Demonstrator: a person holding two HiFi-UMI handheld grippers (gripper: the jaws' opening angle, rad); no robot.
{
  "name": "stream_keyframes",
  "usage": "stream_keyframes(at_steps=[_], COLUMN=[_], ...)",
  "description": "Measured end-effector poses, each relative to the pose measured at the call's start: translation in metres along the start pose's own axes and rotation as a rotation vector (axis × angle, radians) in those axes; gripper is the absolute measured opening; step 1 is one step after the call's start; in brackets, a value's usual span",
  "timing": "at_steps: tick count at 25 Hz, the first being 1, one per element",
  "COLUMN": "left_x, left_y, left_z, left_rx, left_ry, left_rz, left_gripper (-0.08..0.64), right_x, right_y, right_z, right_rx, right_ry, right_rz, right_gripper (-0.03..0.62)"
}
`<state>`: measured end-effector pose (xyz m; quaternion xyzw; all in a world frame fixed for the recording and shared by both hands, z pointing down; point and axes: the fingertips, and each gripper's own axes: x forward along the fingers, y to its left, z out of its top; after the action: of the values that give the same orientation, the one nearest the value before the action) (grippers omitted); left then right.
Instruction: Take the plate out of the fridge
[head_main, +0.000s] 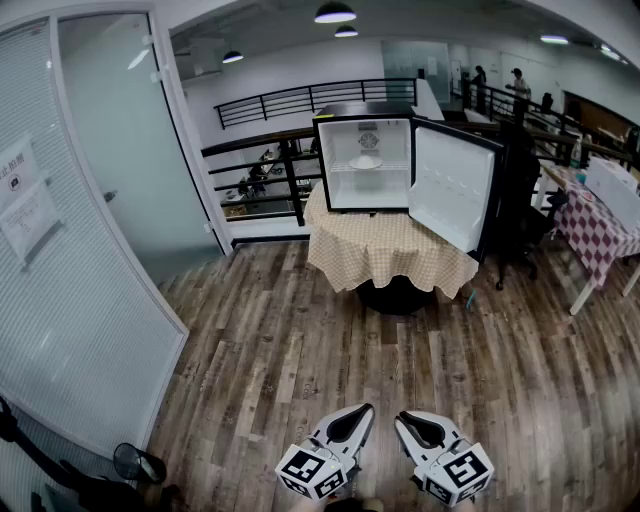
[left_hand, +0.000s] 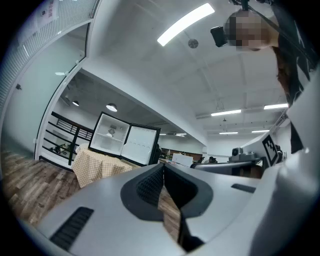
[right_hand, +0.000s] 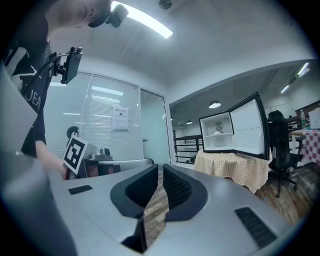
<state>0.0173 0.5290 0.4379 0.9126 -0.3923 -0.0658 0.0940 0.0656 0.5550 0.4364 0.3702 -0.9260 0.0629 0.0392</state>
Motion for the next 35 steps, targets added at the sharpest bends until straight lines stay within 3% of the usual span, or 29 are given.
stream_keyframes(at_steps=[7,14,35], left_x=[0.004,0.018,0.169], left_y=[0.007,0.035,0.165], left_z=[0.012,0.014,0.040], left_rx=[0.008,0.000,-0.024], left_ry=[-0.032,-0.034,-0.030], left_rz=[0.003,0.026,-0.052], left_gripper=[0.012,0.012,0.012], right_x=[0.012,0.039,0.176], right_y=[-0.006,-0.020,-0.165], right_z=[0.017,0.011,0.047], right_rx=[-0.048,-0.046,-0.018], right_ry=[-0.003,-0.008,-0.031], right_rz=[-0.032,0.012,-0.088], right_gripper=[0.054,0.054,0.054])
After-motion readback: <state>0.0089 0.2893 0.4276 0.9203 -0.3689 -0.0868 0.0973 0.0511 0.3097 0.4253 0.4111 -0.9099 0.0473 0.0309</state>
